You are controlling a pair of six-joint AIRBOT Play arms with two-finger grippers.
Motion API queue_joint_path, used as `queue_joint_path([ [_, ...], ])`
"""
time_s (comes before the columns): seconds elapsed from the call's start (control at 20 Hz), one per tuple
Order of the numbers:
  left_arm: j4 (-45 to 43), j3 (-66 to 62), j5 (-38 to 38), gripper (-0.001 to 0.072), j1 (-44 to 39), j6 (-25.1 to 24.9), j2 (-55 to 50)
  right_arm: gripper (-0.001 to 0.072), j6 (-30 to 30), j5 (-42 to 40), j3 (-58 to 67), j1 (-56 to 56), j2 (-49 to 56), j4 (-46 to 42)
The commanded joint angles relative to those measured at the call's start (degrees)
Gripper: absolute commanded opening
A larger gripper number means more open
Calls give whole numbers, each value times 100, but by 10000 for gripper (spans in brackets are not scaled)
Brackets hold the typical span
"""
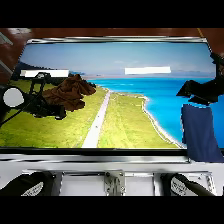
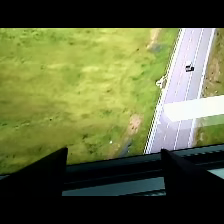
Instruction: Fold the shirts.
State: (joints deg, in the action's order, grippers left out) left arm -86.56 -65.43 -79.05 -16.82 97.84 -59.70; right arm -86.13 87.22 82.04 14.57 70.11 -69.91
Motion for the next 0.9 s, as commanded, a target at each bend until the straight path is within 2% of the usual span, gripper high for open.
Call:
queue_joint_path([
  [0.0,-2,2,0,720,0,-2,4,700,-2,-192,-2,-4,2,-2],
  [0.65,-52,2,114,718,4,-2,2,700,-4,-538,-2,-11,9,-46],
  [0.85,254,11,1558,719,-11,0,-7,700,37,-133,-2,-11,9,-52],
])
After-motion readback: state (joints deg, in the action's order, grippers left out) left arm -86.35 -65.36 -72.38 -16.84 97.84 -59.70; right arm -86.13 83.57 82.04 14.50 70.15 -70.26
